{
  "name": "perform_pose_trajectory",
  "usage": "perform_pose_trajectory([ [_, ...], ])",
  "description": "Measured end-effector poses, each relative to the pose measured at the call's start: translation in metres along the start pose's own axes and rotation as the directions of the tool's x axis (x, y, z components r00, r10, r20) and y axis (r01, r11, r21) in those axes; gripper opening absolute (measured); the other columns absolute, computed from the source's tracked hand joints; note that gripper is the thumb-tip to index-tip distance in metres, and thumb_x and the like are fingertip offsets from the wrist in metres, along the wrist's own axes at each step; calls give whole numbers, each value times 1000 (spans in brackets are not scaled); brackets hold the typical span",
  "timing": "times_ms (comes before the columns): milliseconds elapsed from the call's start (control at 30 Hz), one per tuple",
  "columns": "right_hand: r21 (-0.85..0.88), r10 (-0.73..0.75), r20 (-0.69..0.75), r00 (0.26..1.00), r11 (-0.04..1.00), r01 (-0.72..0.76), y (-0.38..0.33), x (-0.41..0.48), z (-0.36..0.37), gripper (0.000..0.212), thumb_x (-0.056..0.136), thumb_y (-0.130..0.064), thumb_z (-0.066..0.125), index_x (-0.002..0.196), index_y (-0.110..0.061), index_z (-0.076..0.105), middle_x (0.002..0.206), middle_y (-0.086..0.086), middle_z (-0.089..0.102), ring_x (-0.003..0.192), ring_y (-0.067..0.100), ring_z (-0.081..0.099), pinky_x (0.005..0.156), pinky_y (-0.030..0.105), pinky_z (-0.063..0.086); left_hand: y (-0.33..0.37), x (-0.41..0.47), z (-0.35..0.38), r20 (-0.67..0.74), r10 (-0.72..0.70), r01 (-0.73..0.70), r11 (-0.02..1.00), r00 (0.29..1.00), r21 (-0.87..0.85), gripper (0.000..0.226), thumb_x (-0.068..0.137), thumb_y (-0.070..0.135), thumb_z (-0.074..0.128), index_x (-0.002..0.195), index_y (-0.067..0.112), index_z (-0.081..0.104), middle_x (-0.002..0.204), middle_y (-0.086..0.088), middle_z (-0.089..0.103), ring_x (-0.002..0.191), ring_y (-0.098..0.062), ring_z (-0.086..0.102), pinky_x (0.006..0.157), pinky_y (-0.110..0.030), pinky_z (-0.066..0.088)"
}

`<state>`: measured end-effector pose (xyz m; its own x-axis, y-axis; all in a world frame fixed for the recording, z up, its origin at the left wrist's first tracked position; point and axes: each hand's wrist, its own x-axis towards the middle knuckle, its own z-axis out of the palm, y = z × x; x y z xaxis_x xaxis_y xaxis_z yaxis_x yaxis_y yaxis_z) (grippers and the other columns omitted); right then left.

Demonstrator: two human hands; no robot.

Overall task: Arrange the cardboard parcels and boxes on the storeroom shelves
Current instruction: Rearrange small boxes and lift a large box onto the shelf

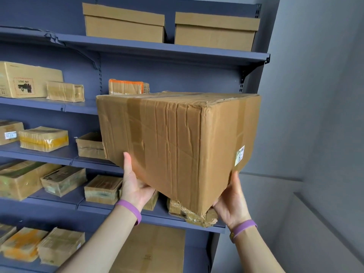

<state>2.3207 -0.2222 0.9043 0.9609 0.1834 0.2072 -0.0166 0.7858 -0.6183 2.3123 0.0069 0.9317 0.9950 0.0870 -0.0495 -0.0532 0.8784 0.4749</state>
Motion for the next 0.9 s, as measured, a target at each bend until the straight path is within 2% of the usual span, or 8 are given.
perform_pose_trajectory([
  [133,55,-53,-98,994,997,59,-34,7,-5,58,89,-59,50,113,-11,74,116,19,70,96,32,73,73,43,63,15,-2,-11,-5,17,-17,996,1000,84,65,82,75,55,124,27,65,108,-11,76,109,-33,65,78,-49,53],
  [200,27,-48,-117,992,998,51,-45,8,-8,64,81,-56,69,128,-13,62,125,18,67,106,33,70,76,45,62,24,-4,-16,-9,10,-9,992,1000,126,62,82,77,53,120,30,67,107,-9,76,109,-33,65,77,-48,53],
  [333,-1,24,-80,996,1000,-24,-47,7,-17,118,40,-52,98,142,-16,51,138,13,60,121,32,62,78,46,61,33,-6,-22,4,-21,20,984,1000,179,63,82,78,52,119,29,69,108,-11,76,109,-34,65,78,-46,53],
  [467,40,-54,-137,989,997,60,-39,4,-14,105,51,-49,96,140,-15,52,135,11,63,119,29,64,83,45,60,35,-12,-12,41,-21,11,978,999,210,59,87,74,51,118,26,70,110,-9,76,94,-30,74,77,-43,55],
  [600,-19,-143,-235,961,990,143,-31,4,-4,65,82,-54,62,137,-20,55,132,8,65,118,24,65,86,43,59,30,-8,-12,9,15,-17,966,1000,260,50,92,69,50,117,29,68,111,-5,75,92,-27,74,77,-40,55],
  [767,-93,-211,-296,932,977,192,-23,-2,9,104,48,-65,88,137,-23,55,126,5,69,117,22,65,90,45,58,31,-19,-14,42,-31,21,973,999,228,56,104,59,34,91,28,79,93,-6,77,77,-24,75,62,-35,59],
  [833,-66,-217,-298,929,976,207,-19,-2,13,97,56,-61,84,139,-23,53,125,4,69,116,21,66,84,42,60,26,-31,-15,74,23,-43,960,997,275,51,105,53,33,109,24,75,99,-13,76,89,-27,75,71,-38,60],
  [900,-38,-217,-304,928,976,216,-17,0,18,81,69,-55,75,139,-23,53,126,3,69,116,20,66,78,40,61,21,-37,-24,172,75,-111,971,982,210,62,97,63,37,123,19,72,132,-18,64,123,-36,60,98,-54,51],
])
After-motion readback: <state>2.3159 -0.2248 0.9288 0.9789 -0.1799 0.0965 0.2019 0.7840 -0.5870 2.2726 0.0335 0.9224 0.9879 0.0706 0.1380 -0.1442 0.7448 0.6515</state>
